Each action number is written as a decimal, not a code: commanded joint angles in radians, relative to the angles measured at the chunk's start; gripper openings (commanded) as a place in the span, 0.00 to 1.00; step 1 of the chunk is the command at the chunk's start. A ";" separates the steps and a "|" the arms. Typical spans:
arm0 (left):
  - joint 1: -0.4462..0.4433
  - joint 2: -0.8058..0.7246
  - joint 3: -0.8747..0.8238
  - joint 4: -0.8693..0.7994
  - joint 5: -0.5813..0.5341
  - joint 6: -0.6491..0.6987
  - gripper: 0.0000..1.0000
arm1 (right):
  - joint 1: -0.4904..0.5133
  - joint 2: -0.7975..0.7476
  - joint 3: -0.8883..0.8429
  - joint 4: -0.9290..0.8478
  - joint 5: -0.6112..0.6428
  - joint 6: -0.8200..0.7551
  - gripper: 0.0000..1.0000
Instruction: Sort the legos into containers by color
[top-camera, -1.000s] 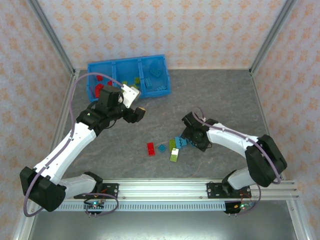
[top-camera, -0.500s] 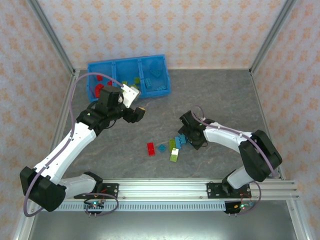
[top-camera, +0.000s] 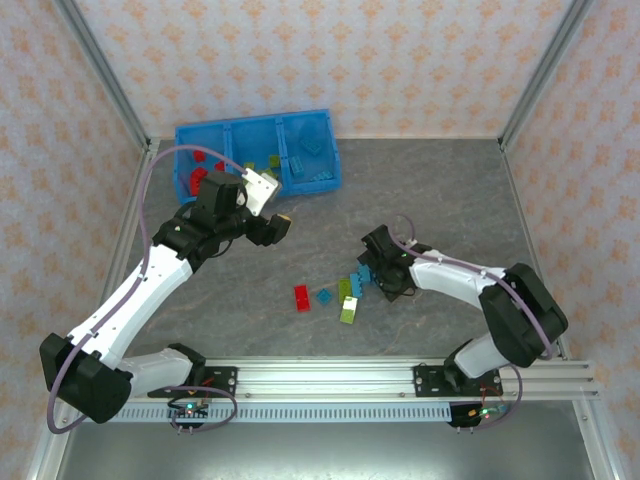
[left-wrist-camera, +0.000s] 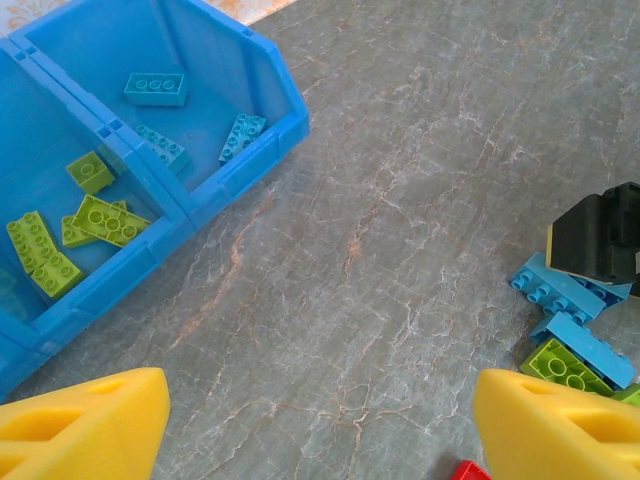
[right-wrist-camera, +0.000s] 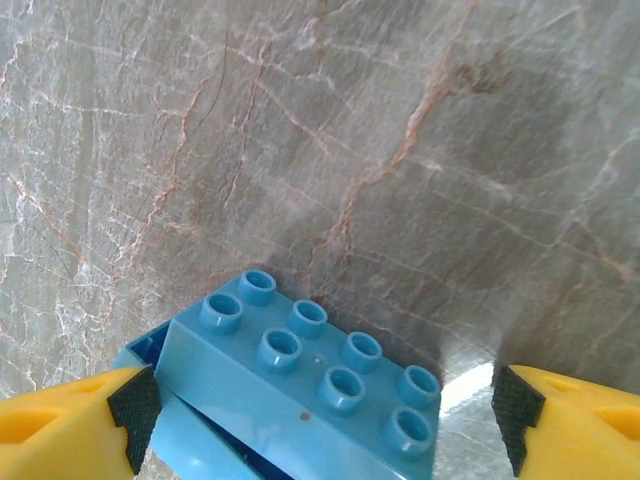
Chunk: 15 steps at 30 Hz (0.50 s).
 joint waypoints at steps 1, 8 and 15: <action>-0.002 0.000 -0.005 0.019 -0.016 0.014 0.80 | -0.009 -0.060 -0.028 -0.073 0.065 0.012 0.90; -0.002 0.000 -0.006 0.020 -0.017 0.012 0.81 | -0.022 -0.127 -0.095 0.085 0.006 0.139 0.99; -0.001 -0.005 -0.007 0.017 -0.021 0.015 0.81 | -0.045 -0.013 -0.047 0.091 -0.071 0.270 1.00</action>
